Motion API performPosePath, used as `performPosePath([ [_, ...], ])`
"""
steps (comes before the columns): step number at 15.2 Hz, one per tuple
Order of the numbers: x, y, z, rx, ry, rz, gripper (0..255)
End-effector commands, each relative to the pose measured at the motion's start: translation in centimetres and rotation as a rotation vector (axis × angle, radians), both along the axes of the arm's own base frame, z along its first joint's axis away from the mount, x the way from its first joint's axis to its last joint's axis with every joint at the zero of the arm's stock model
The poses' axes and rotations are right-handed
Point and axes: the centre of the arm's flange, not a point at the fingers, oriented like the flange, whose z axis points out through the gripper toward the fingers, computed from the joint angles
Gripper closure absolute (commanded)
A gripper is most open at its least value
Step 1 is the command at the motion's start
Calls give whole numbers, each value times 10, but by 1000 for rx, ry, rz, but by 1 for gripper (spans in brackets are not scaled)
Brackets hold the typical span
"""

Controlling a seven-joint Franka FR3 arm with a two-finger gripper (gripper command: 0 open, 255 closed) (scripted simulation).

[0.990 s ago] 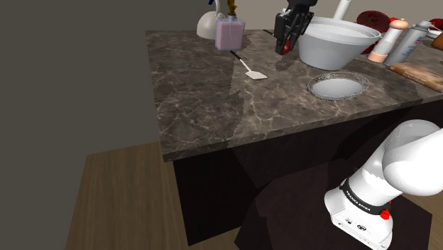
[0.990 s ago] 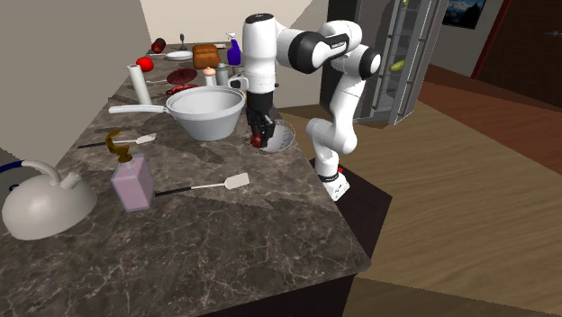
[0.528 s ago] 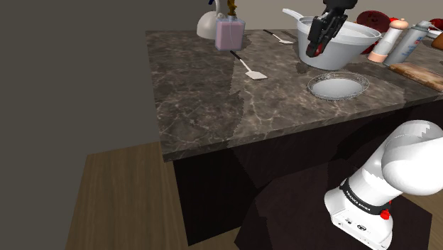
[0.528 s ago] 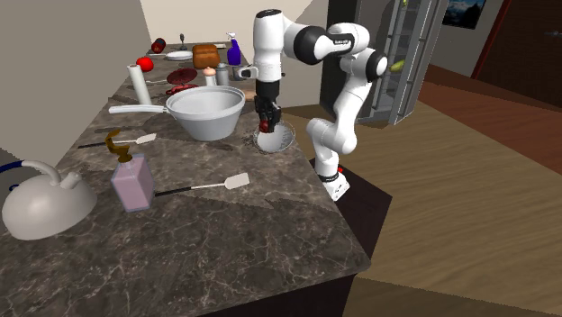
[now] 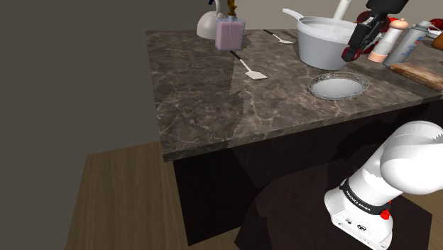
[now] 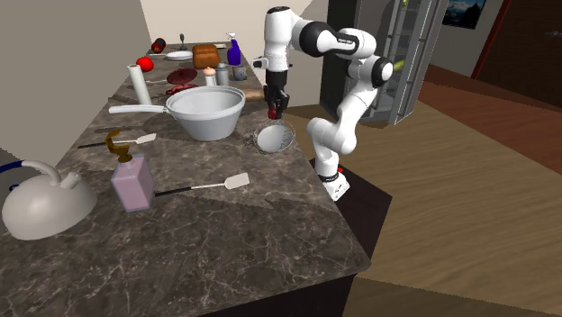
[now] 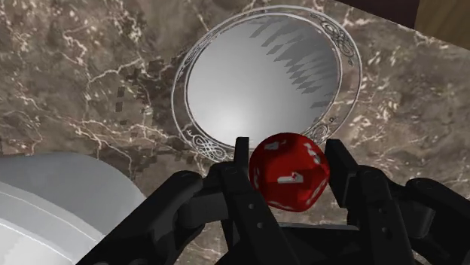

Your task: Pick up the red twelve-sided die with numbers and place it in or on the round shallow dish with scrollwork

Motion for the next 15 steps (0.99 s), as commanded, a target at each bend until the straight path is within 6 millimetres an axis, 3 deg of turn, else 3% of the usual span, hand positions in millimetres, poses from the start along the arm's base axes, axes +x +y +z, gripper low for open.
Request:
performPosePath([
  [1,-20,-16,0,0,1,1,255],
  [15,-20,-16,-73,0,1,1,255],
])
